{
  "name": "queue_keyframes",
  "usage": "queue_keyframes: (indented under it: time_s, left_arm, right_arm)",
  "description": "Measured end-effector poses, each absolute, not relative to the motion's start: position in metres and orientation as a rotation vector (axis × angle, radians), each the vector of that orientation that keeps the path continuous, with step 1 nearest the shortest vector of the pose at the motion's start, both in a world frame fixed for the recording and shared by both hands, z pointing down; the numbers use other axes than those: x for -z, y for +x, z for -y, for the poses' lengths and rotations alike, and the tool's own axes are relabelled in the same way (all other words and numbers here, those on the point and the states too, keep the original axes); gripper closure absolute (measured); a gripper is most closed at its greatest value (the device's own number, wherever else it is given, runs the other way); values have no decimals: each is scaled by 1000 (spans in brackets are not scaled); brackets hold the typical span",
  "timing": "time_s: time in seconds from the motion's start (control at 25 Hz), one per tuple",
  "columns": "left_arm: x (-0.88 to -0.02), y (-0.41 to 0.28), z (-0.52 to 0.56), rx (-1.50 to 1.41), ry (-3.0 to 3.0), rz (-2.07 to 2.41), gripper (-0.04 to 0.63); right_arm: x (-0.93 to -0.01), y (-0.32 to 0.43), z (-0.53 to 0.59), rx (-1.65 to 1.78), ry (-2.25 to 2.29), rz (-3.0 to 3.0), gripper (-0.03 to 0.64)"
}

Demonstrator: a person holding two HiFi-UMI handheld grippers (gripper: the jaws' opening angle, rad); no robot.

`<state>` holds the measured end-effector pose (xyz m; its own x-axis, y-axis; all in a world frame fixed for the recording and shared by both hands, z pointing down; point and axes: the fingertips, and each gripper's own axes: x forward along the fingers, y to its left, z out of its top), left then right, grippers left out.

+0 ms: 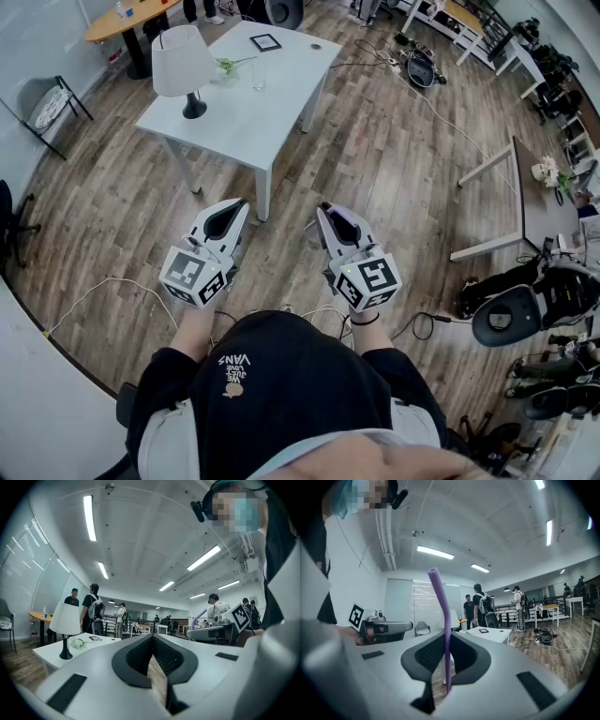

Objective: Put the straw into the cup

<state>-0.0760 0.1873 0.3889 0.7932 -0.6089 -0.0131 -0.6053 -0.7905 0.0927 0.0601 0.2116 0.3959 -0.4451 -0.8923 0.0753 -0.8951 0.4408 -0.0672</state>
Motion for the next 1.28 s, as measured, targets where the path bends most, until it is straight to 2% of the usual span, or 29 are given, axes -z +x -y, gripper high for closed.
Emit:
queue_keyframes:
  time_s: [1.28]
  left_arm:
    - [-401, -50, -193, 39, 2858, 1034, 584]
  right_arm:
    - [-401, 79, -212, -214, 1557, 2752, 574]
